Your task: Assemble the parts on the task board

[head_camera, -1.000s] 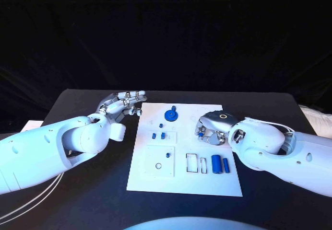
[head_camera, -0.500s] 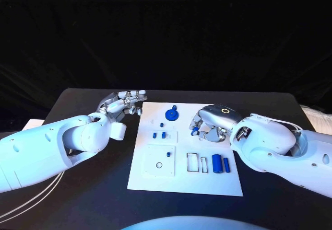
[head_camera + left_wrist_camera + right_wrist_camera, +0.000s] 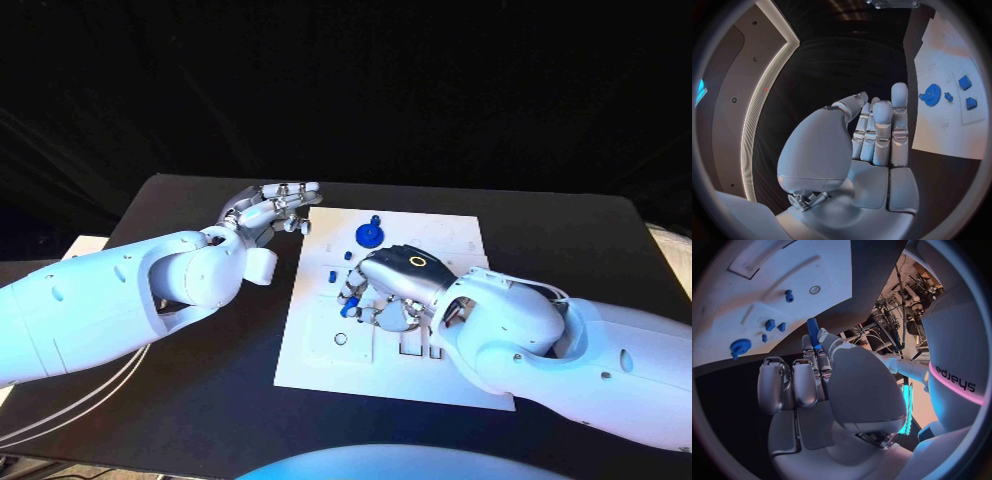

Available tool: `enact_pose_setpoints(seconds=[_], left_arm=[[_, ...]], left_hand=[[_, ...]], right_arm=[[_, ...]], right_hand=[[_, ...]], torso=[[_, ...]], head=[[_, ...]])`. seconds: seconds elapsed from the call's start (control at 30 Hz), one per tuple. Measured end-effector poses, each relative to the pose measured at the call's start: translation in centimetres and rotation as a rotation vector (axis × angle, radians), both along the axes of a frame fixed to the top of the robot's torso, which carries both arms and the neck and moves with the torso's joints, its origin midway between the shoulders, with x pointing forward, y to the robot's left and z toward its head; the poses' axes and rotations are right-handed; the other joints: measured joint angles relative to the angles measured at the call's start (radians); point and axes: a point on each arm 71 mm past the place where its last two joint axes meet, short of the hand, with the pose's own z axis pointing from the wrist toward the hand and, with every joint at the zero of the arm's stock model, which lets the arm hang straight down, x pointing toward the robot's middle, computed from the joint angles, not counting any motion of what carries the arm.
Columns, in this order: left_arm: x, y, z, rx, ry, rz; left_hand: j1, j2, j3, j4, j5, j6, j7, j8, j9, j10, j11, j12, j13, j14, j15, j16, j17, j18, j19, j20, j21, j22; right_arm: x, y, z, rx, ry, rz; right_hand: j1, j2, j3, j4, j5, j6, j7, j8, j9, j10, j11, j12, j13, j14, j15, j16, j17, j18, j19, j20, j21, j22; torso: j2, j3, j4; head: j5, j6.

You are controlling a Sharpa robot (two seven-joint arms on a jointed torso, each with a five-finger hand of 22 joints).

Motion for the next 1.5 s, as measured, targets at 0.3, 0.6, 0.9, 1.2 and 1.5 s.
enact_pose_setpoints(seconds=[0.3,0.6,0.9,1.2,1.5], left_arm=[[0.0,-0.1,0.0,-0.001,0.000,-0.003],[-0.1,-0.1,0.0,-0.002,0.001,-0.005],[-0.1,-0.1,0.0,-0.002,0.001,-0.005],[-0.1,-0.1,0.0,-0.002,0.001,-0.006],[-0.1,-0.1,0.0,-0.002,0.001,-0.006]], left_hand=[[0.000,0.000,0.000,0.000,0.000,0.000,0.000,0.000,0.000,0.000,0.000,0.000,0.000,0.000,0.000,0.000,0.000,0.000,0.000,0.000,0.000,0.000],[0.000,0.000,0.000,0.000,0.000,0.000,0.000,0.000,0.000,0.000,0.000,0.000,0.000,0.000,0.000,0.000,0.000,0.000,0.000,0.000,0.000,0.000],[0.000,0.000,0.000,0.000,0.000,0.000,0.000,0.000,0.000,0.000,0.000,0.000,0.000,0.000,0.000,0.000,0.000,0.000,0.000,0.000,0.000,0.000],[0.000,0.000,0.000,0.000,0.000,0.000,0.000,0.000,0.000,0.000,0.000,0.000,0.000,0.000,0.000,0.000,0.000,0.000,0.000,0.000,0.000,0.000],[0.000,0.000,0.000,0.000,0.000,0.000,0.000,0.000,0.000,0.000,0.000,0.000,0.000,0.000,0.000,0.000,0.000,0.000,0.000,0.000,0.000,0.000]], right_arm=[[-0.2,1.2,-2.8,-0.029,0.058,0.034],[0.2,1.3,-3.8,-0.070,0.080,0.038],[0.4,1.5,-4.4,-0.104,0.091,0.045],[0.5,2.0,-4.4,-0.111,0.084,0.054],[0.5,2.2,-5.0,-0.134,0.091,0.056]], right_hand=[[0.000,0.000,0.003,-0.003,0.004,0.000,0.000,-0.001,0.000,0.000,0.000,-0.005,0.000,0.000,0.000,0.000,-0.001,0.000,0.000,0.000,0.000,0.000],[0.000,0.000,0.003,-0.003,0.004,0.000,0.000,-0.004,0.000,0.000,0.000,-0.009,0.001,0.000,0.000,0.000,-0.001,0.000,0.000,0.000,0.000,0.000],[0.000,0.000,0.003,-0.003,0.003,0.002,0.002,-0.005,0.001,0.000,0.000,-0.012,0.001,0.000,0.000,0.000,-0.001,0.000,0.000,0.000,0.000,0.000],[0.000,0.000,0.004,-0.004,0.003,0.000,0.004,-0.009,0.000,0.000,0.000,-0.012,0.001,0.002,0.002,0.000,-0.003,0.000,0.000,0.000,0.000,0.000],[0.000,0.000,0.007,-0.007,0.004,0.000,0.004,-0.009,0.001,0.000,0.000,-0.011,-0.001,0.002,0.002,0.000,-0.003,0.000,0.000,0.000,0.000,0.000]], torso=[[0.000,-0.0003,-0.0014],[0.000,0.0007,-0.0015],[0.000,0.0019,-0.0021],[0.000,0.0012,-0.0019],[0.000,0.0007,-0.0018]], head=[[0.012,-0.008],[0.014,-0.011],[0.016,-0.014],[0.016,-0.016],[0.018,-0.017]])
